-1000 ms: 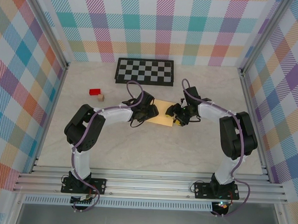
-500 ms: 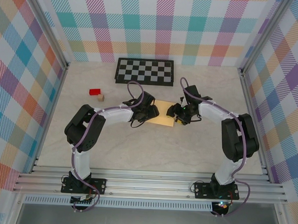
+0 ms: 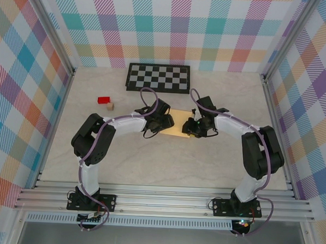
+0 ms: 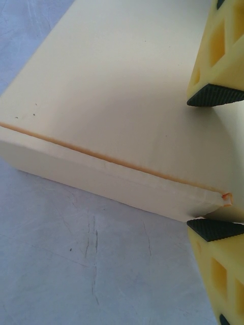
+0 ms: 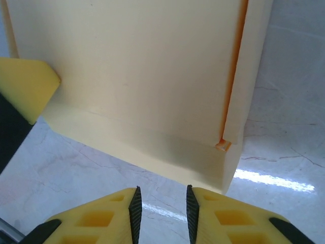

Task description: Fold the paper box

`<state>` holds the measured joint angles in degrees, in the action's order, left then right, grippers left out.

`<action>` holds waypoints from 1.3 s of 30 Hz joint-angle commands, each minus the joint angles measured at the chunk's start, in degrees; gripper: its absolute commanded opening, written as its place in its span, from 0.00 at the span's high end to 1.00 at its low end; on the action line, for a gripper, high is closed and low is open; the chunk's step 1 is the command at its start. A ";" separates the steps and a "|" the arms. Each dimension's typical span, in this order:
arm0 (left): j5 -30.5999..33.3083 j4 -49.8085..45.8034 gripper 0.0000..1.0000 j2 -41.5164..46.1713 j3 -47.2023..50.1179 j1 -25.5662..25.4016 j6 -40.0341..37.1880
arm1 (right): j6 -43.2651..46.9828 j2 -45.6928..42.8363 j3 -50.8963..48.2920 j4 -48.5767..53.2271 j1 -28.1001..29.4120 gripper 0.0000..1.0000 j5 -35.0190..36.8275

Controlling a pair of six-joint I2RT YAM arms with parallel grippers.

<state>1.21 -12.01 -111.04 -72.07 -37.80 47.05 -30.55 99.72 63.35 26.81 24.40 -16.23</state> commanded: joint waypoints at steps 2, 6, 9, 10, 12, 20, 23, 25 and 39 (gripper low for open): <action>0.81 -6.83 0.39 -3.03 -0.02 -0.26 -1.63 | 2.03 2.09 -0.37 0.48 0.14 0.69 2.88; 0.93 -7.56 0.39 -3.30 -0.64 0.01 -2.14 | 1.64 1.93 0.02 1.19 0.01 0.69 5.08; 0.68 -7.57 0.39 -3.56 -0.90 0.18 -2.46 | 1.73 2.29 0.01 0.78 0.03 0.68 5.51; 0.49 -7.56 0.39 -3.73 -1.04 0.18 -2.49 | 1.91 2.73 0.10 0.67 0.00 0.69 5.63; 0.43 -7.81 0.39 -3.98 -1.25 0.32 -2.72 | 1.89 3.75 0.28 0.53 -0.14 0.69 5.81; -0.23 -8.15 0.41 -4.93 -1.97 0.67 -3.54 | 2.06 4.69 -1.89 -4.55 -1.37 0.69 5.39; -0.46 -8.34 0.41 -5.39 -2.15 0.67 -3.68 | 2.68 4.38 -2.50 -6.11 -1.64 0.69 5.03; -0.38 -8.38 0.41 -5.43 -2.02 0.62 -3.72 | 3.03 4.09 -2.64 -6.52 -1.73 0.69 4.45; 0.29 -8.99 0.41 -6.00 -2.92 0.71 -3.71 | 3.40 -5.44 -2.06 0.18 -1.66 0.63 4.59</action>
<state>0.71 -14.55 -113.40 -75.94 -37.36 44.95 -28.27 94.96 60.86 24.95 22.85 -11.11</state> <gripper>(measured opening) 0.592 0.368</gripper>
